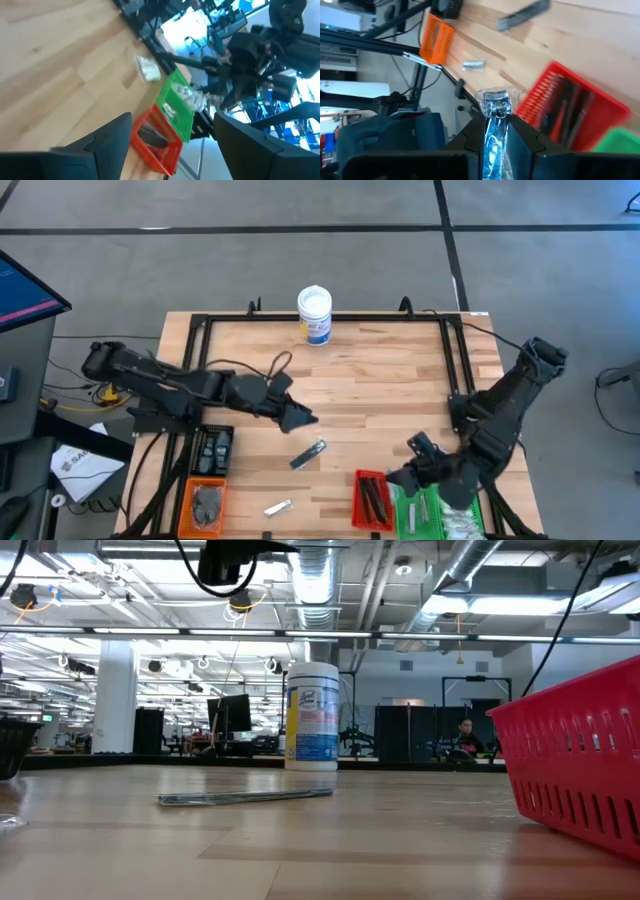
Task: Pick & Place Travel size toiletries
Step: Put the silver nail cutter into the left green bin
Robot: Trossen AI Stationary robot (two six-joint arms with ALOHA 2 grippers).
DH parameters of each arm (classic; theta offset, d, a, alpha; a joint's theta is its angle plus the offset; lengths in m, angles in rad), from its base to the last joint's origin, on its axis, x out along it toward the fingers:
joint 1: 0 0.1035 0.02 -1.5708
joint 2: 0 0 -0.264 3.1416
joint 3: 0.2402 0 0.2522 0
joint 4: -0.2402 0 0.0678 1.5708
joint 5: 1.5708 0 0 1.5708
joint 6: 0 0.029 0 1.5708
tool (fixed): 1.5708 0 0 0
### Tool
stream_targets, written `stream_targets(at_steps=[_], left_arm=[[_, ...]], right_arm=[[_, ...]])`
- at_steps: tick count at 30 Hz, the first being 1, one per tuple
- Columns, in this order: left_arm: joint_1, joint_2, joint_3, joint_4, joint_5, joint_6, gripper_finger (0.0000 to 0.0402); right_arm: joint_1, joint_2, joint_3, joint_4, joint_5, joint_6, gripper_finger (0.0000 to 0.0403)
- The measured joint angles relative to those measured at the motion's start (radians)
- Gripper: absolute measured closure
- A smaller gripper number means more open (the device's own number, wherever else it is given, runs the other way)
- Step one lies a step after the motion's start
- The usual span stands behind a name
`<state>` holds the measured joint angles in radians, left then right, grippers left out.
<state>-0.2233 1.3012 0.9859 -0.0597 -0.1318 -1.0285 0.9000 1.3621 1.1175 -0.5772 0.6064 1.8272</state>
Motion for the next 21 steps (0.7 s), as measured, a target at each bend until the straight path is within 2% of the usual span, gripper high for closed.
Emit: stream_targets(at_steps=[9, 13, 21], left_arm=[[-0.077, 0.094, 0.000, 0.077, -0.018, -0.057, 0.0128], [-0.092, 0.103, 0.000, 0.085, -0.020, -0.077, 0.0128], [-0.092, 0.097, 0.000, 0.101, -0.038, -0.078, 0.0128]], right_arm=[[0.114, 0.002, 0.000, -0.138, 0.018, 0.218, 0.0356], [0.144, 0.042, 0.000, -0.146, 0.019, 0.307, 0.0356], [0.175, 0.185, 0.000, -0.046, -0.094, 0.403, 0.0356]])
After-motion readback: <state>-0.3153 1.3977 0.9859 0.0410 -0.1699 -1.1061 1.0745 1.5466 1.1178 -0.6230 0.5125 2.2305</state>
